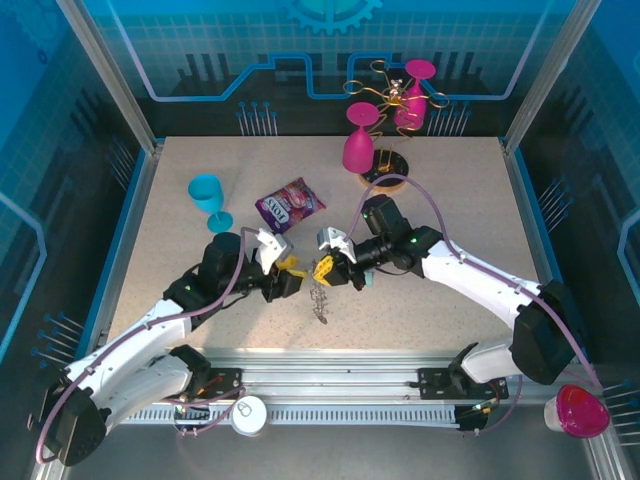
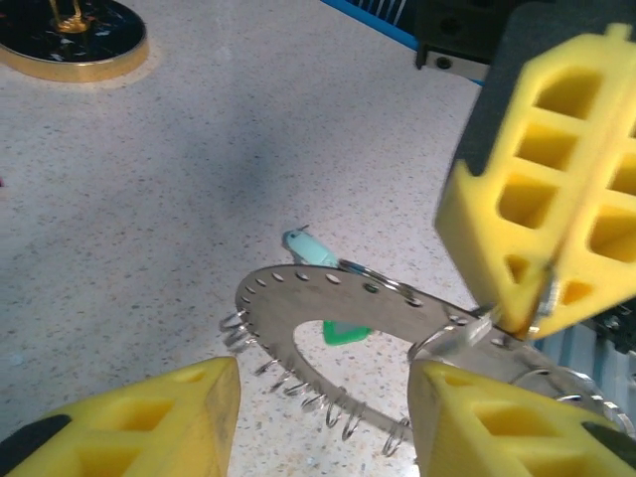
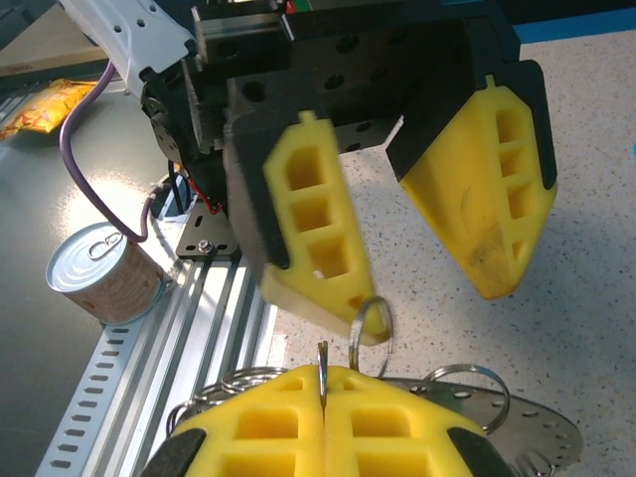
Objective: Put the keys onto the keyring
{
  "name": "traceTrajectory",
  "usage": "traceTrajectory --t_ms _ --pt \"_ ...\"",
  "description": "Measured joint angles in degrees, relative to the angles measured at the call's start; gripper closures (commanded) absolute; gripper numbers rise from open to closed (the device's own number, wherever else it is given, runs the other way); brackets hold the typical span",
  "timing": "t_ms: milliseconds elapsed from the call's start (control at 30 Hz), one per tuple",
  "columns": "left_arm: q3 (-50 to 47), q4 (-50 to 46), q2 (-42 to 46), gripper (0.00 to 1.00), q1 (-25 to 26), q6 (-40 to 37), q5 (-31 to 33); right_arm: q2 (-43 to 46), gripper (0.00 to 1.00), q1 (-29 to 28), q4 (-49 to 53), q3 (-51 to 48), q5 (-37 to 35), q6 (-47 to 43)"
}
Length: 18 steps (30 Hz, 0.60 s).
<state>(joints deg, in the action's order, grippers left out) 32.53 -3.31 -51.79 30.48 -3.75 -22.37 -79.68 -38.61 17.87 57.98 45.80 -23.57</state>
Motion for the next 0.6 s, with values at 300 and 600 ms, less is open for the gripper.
traceTrajectory --t_ms 300,600 --pt "2.86 -1.99 -2.64 0.52 0.00 6.08 5.38 2.34 1.00 -1.44 -1.66 -2.05 1.42 -3.45" --pt "0.79 -3.19 6.86 0.68 0.00 4.39 8.55 4.22 1.00 0.61 -18.14 -11.15 1.16 2.21"
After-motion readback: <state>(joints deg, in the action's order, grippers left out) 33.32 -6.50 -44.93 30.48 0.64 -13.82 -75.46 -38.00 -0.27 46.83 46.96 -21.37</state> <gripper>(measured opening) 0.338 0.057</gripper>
